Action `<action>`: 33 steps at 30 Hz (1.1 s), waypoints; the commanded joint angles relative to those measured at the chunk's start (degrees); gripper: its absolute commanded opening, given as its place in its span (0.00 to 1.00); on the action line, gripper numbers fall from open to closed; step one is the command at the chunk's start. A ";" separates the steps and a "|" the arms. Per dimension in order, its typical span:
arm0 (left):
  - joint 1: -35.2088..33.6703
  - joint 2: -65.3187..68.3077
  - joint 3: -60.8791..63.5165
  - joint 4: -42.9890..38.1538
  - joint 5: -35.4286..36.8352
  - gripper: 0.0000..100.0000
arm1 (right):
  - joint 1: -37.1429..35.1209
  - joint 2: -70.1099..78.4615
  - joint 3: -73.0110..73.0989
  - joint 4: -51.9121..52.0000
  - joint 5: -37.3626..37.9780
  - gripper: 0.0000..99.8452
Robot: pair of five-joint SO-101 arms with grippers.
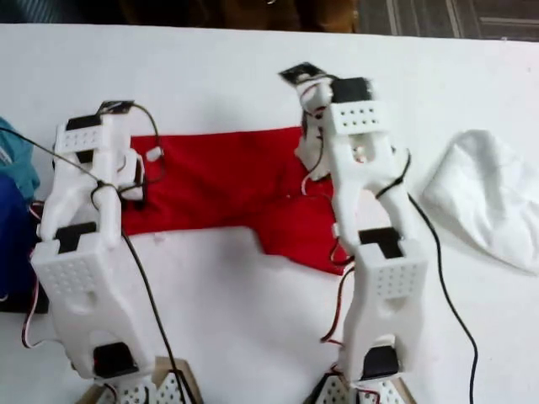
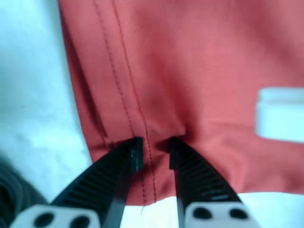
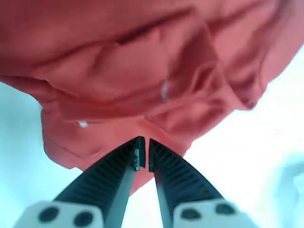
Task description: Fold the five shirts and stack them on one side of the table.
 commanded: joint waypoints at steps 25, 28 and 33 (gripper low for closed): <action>0.09 0.18 0.48 -0.70 0.00 0.12 | -7.43 -4.88 16.62 -22.46 -0.79 0.02; 0.09 0.18 0.48 -0.70 0.00 0.12 | -7.52 -4.44 15.38 -23.25 -0.62 0.02; 0.09 0.18 0.48 -0.70 0.00 0.12 | -7.34 -4.35 12.92 -27.12 -0.62 0.02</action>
